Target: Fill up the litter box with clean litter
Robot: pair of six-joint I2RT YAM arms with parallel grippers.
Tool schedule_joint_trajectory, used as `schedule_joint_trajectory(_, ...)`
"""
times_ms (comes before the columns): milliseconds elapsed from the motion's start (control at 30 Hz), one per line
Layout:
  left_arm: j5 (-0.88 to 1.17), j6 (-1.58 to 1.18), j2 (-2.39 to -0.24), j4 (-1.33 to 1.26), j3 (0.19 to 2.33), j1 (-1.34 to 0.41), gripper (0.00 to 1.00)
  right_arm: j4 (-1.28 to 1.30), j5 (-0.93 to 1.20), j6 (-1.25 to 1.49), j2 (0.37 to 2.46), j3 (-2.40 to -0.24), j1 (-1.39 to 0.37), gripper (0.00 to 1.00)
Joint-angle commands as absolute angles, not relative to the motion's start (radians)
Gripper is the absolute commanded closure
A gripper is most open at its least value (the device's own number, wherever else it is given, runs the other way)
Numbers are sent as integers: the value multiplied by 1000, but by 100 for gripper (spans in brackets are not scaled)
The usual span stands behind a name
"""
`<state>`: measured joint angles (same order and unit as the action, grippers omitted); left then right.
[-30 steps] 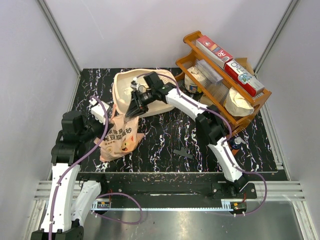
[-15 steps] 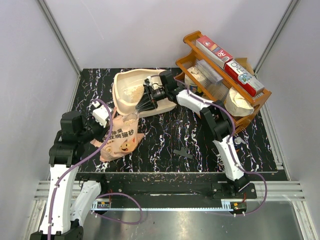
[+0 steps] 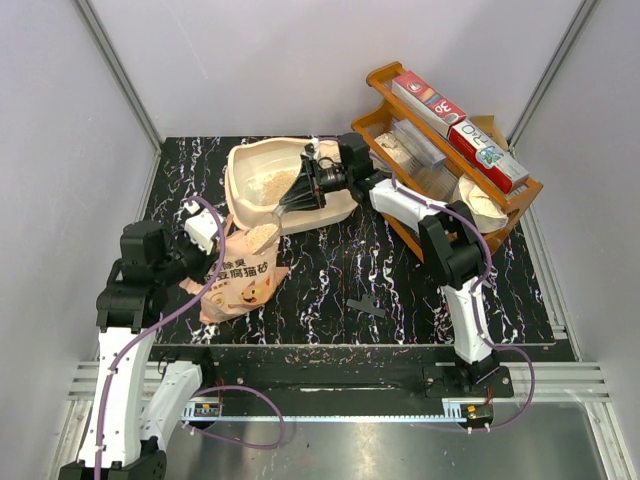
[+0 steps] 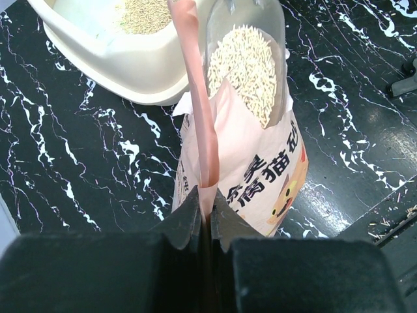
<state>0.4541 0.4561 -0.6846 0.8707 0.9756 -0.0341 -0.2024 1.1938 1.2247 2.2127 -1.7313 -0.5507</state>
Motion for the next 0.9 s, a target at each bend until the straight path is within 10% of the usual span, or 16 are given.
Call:
schedule_joint_trajectory(0,448,456,-678,828,1022,-32,96,-172,1184,1192,2115,-1735,-522,100)
schedule_joint_trajectory(867,416,476,-724,839,1054,-32,96,-433,1284,1381,2229,-1744,-419,100)
